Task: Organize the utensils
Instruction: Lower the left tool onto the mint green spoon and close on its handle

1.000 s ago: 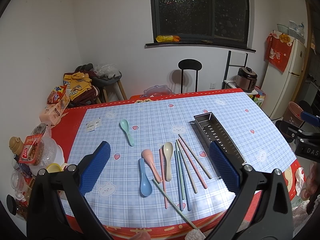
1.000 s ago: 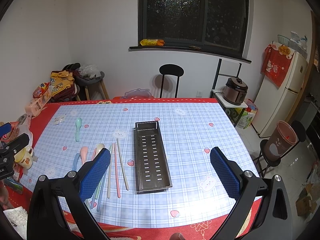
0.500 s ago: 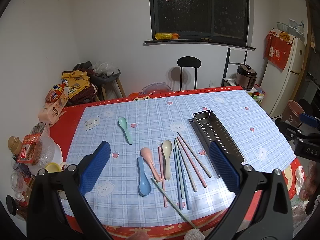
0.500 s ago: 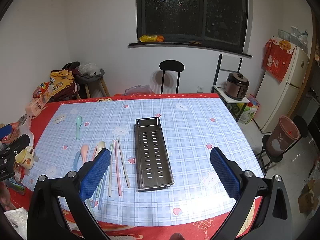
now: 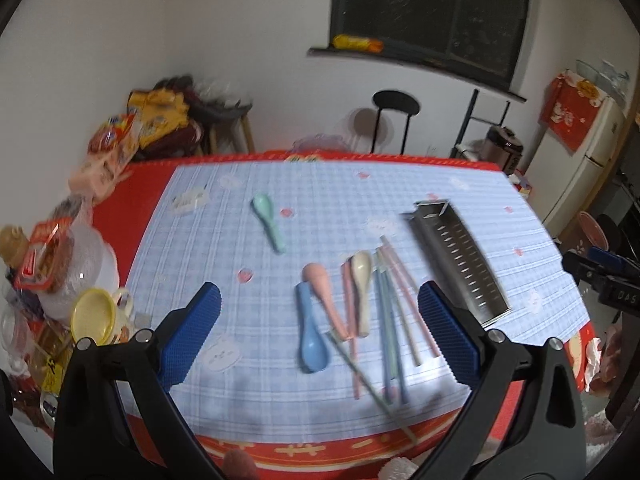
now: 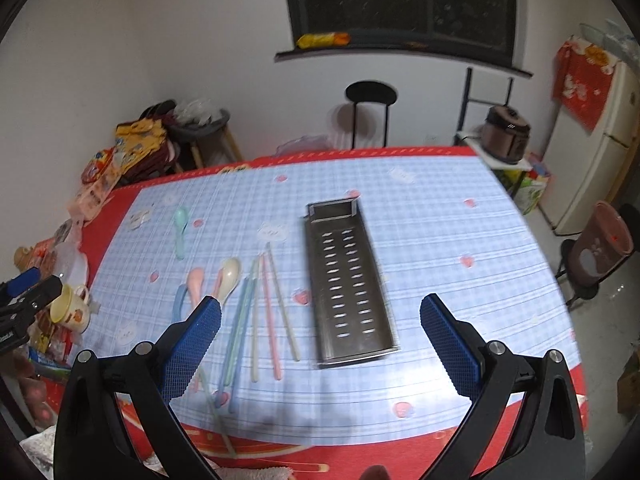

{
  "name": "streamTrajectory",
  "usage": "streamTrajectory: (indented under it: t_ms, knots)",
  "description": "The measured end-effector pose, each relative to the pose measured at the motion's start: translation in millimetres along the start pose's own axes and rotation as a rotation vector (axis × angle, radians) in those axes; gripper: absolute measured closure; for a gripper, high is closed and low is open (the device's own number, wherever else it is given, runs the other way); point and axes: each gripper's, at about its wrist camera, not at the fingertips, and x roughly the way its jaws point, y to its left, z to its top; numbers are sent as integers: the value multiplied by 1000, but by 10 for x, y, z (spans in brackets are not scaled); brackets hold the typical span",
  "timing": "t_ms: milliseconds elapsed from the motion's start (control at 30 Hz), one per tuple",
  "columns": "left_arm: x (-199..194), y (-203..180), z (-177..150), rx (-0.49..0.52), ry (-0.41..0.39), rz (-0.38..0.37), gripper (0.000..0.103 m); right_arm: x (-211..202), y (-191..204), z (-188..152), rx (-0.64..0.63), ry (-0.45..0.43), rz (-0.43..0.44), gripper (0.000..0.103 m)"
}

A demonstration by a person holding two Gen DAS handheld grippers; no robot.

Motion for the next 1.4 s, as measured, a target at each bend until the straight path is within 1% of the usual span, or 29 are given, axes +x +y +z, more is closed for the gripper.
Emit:
streamTrajectory:
  t_ms: [100, 167, 233, 267, 333, 467, 567, 667, 700, 733, 767, 867, 933, 967, 1100, 1167, 1267, 1400]
  knots:
    - [229, 256, -45, 2, 59, 24, 6, 226, 134, -25, 8, 38, 27, 5]
    - [397, 424, -69, -10, 106, 24, 6, 400, 248, -47, 21, 54, 51, 5]
    - [604, 607, -76, -30, 155, 14, 6, 518, 324, -67, 27, 58, 55, 5]
    - [698, 688, -66, -32, 166, 16, 6, 574, 362, -79, 26, 64, 52, 5]
    - [839, 794, -37, -29, 172, 28, 6, 708, 467, -93, 12, 95, 53, 5]
    - [1152, 924, 126, -49, 164, -5, 6, 884, 624, -132, -30, 118, 28, 5]
    - [1429, 967, 292, -80, 151, -13, 6, 1012, 655, -145, -26, 139, 56, 5]
    - [1782, 1028, 446, -128, 177, -57, 7, 1175, 669, -137, -16, 170, 73, 5]
    - [1954, 1061, 499, -150, 193, -79, 8, 1230, 660, -134, -12, 181, 83, 5]
    - [2040, 1062, 524, -161, 206, -92, 14, 1298, 654, -129, -7, 194, 94, 5]
    - [2200, 1079, 563, -174, 225, -116, 27, 1351, 657, -127, -5, 203, 101, 5]
    - [2519, 1077, 576, -193, 272, -162, 48, 1515, 685, -119, -7, 230, 117, 6]
    - [2760, 1112, 584, -227, 299, -207, 56, 1603, 715, -100, -11, 246, 127, 9]
    - [2840, 1126, 586, -237, 305, -213, 58, 1629, 733, -90, -14, 250, 132, 11]
    - [3170, 1169, 593, -280, 319, -217, 65, 1768, 786, -64, -35, 269, 156, 15]
    - [3299, 1193, 591, -308, 325, -234, 74, 1858, 809, -64, -39, 293, 177, 24]
    - [3408, 1242, 593, -331, 327, -243, 74, 1999, 835, -78, -39, 328, 195, 32]
    - [3500, 1249, 590, -352, 326, -252, 74, 2104, 867, -78, -36, 346, 210, 34]
